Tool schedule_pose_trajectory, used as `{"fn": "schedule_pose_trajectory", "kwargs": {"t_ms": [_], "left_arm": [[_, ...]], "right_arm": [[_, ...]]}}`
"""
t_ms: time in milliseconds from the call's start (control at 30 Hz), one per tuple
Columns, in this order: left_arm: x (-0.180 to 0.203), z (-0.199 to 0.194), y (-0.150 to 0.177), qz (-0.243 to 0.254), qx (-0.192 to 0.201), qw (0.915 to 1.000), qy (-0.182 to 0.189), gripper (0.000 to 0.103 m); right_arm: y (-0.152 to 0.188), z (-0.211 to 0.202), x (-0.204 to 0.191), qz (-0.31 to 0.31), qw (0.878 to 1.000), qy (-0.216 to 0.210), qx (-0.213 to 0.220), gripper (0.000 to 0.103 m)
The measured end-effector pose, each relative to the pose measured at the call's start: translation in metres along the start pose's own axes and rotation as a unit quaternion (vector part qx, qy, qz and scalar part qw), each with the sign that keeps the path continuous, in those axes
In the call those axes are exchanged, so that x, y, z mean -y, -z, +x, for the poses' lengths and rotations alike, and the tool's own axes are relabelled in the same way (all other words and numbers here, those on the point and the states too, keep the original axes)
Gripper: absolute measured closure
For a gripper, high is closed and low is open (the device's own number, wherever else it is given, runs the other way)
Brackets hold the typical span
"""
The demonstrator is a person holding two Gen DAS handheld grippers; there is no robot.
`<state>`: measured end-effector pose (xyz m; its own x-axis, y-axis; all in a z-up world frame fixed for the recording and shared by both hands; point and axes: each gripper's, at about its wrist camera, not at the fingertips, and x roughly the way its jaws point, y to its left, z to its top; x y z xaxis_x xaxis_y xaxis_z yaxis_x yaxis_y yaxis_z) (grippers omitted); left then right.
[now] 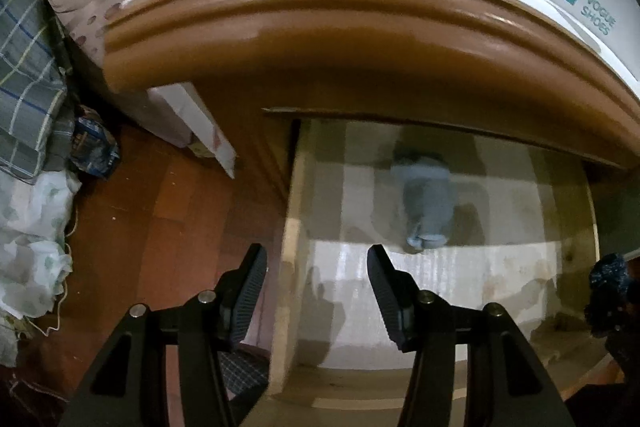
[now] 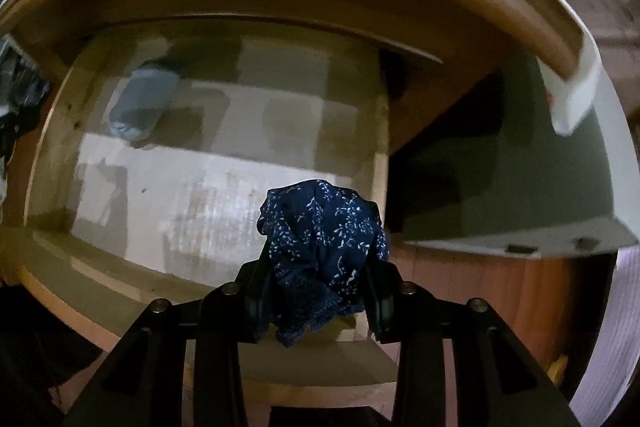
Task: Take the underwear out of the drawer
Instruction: 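Lift the navy floral underwear out of the drawer with the right gripper, then lower the open left gripper into the drawer toward the light blue sock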
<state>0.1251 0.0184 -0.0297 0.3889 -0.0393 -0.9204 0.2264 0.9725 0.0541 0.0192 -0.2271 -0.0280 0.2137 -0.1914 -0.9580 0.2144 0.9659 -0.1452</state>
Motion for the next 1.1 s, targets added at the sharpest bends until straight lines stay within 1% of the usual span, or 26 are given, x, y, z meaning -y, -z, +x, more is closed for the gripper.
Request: {"fn": "schedule_pose_trajectory", "kwargs": {"t_ms": [233,533,600,767,900,1000,1100], "left_arm": [[0.016,0.003,0.002,0.032,0.003,0.9993,-0.018,0.049],[0.037,0.004,0.005,0.083,0.009,0.9963,-0.022,0.049],[0.044,0.007,0.007,0.097,0.008,0.9949,-0.024,0.049],[0.059,0.011,0.009,0.131,0.005,0.9913,-0.010,0.049],[0.062,0.010,0.007,0.153,0.011,0.9881,-0.003,0.049],[0.065,0.014,0.006,0.174,0.006,0.9847,0.006,0.049],[0.067,0.020,0.006,0.197,0.002,0.9804,-0.003,0.049]], "right_arm": [[0.005,-0.002,0.014,0.023,1.000,0.005,-0.002,0.069],[0.014,-0.007,0.026,0.047,0.999,-0.001,-0.008,0.069],[0.016,-0.010,0.027,0.047,0.999,-0.002,-0.008,0.069],[0.022,-0.016,0.030,0.053,0.999,-0.007,-0.005,0.069],[0.026,-0.020,0.034,0.056,0.998,-0.017,-0.006,0.069],[0.027,-0.021,0.034,0.053,0.998,-0.017,-0.009,0.069],[0.026,-0.022,0.033,0.048,0.999,-0.018,-0.009,0.069]]}}
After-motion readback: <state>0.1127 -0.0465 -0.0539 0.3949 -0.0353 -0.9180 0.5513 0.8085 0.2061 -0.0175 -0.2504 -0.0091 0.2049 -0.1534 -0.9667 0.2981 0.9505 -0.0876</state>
